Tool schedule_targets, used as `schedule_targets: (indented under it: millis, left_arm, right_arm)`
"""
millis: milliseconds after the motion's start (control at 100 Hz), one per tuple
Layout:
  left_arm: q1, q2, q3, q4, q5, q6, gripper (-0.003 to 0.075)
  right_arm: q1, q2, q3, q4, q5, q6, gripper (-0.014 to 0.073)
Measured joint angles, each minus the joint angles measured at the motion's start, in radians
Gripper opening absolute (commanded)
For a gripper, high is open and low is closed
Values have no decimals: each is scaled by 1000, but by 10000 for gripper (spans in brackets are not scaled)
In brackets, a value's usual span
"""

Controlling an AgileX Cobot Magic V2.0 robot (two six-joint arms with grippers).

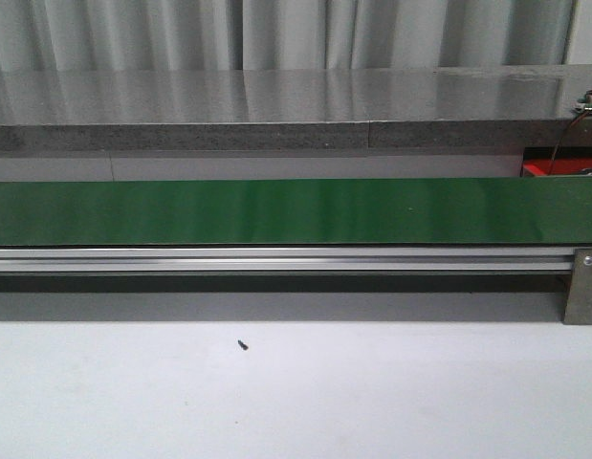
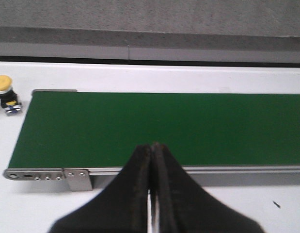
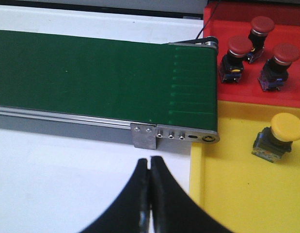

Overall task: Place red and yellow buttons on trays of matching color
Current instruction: 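Move the left gripper over the loose yellow buttons and grasp one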

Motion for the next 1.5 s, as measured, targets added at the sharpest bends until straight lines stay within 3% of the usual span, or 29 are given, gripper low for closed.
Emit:
schedule_targets:
  millis: [480, 590, 740, 810, 1210, 1500]
  left_arm:
    - [269, 501, -258, 8, -42, -9, 0]
    - [294, 624, -322, 8, -46, -9, 133]
    - [306, 768, -418, 8, -57, -9, 491]
    - [306, 832, -463, 8, -59, -14, 555]
    - [355, 1196, -758, 8, 9, -280, 512]
    - [357, 1440, -1003, -3, 115, -380, 511]
  right_arm:
    - [0, 0, 0, 0, -6, 0, -20]
    - [0, 0, 0, 0, -6, 0, -20]
    - [0, 0, 0, 0, -6, 0, -20]
    - [0, 0, 0, 0, -6, 0, -20]
    - [0, 0, 0, 0, -6, 0, -20]
    - [0, 0, 0, 0, -6, 0, -20]
